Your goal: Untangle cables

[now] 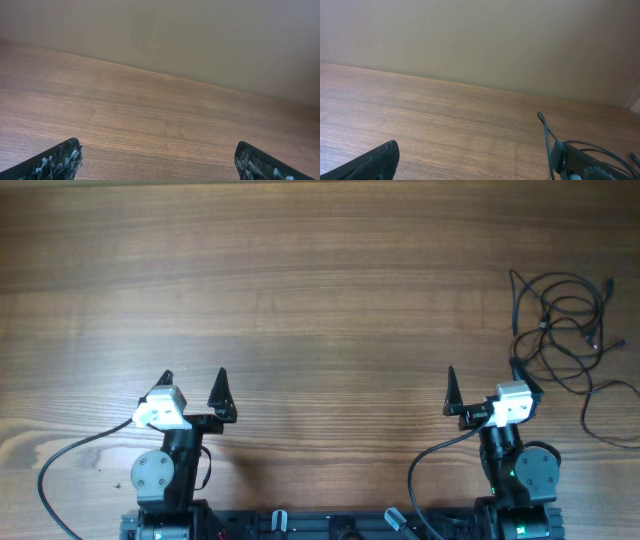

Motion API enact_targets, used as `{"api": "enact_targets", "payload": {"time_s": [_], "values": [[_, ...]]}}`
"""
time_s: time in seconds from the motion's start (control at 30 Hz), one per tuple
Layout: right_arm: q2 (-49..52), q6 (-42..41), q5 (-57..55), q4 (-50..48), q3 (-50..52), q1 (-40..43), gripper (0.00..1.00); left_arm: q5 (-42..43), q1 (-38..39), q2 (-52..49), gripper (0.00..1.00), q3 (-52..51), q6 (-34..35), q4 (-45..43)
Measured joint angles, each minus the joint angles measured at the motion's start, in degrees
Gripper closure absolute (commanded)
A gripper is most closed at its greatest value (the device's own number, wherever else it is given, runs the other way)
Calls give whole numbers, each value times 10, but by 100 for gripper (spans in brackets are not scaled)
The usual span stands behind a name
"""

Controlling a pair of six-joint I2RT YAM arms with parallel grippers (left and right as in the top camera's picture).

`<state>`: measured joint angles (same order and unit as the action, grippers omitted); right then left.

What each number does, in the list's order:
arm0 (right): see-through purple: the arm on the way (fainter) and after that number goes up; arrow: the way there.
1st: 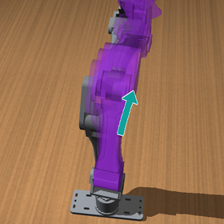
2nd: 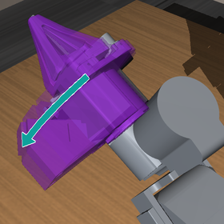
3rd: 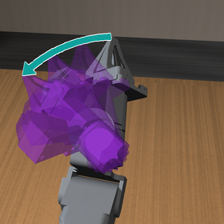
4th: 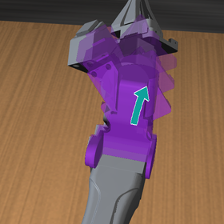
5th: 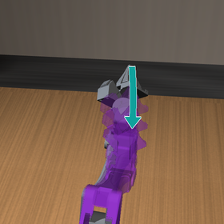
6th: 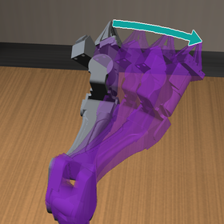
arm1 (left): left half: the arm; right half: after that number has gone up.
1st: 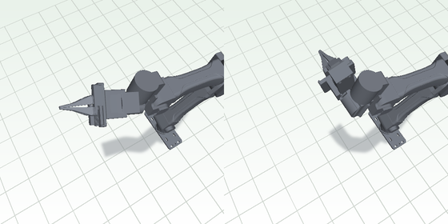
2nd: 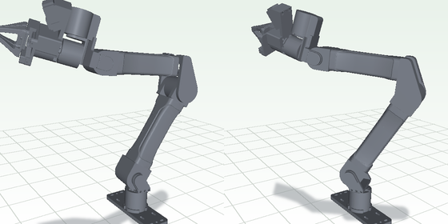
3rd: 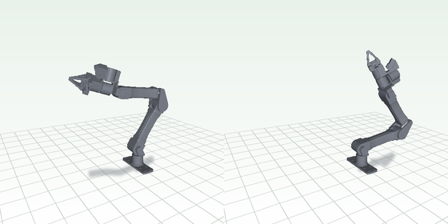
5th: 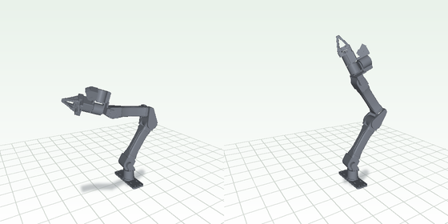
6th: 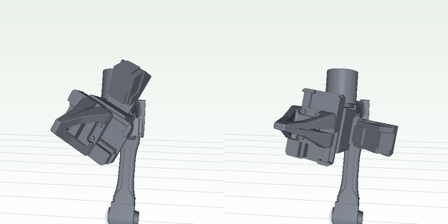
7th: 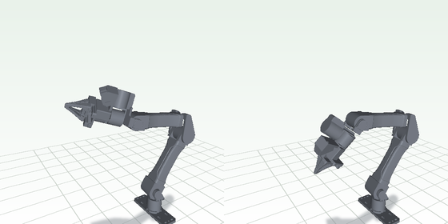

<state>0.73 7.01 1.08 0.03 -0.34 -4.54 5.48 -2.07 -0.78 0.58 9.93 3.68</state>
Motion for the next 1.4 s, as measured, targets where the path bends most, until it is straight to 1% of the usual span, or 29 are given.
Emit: {"api": "enact_targets", "payload": {"time_s": [0.63, 0.73, 0.83, 0.93, 1.2, 1.4], "values": [[0, 0, 0, 0, 0, 0, 0, -2, 0, 0, 0, 0, 2, 0], [0, 0, 0, 0, 0, 0, 0, -5, 8, 0, 0, 0, -26, 0], [0, 0, 0, 0, 0, 0, 0, -5, 43, 0, 0, 0, -76, 0], [0, 0, 0, 0, 0, 0, 0, -5, 52, 0, 0, 0, -96, 0], [0, 0, 0, 0, 0, 0, 0, -4, 55, 0, 0, 0, -121, 0], [0, 0, 0, 0, 0, 0, 0, -4, 55, 0, 0, 0, -125, 0]]}}
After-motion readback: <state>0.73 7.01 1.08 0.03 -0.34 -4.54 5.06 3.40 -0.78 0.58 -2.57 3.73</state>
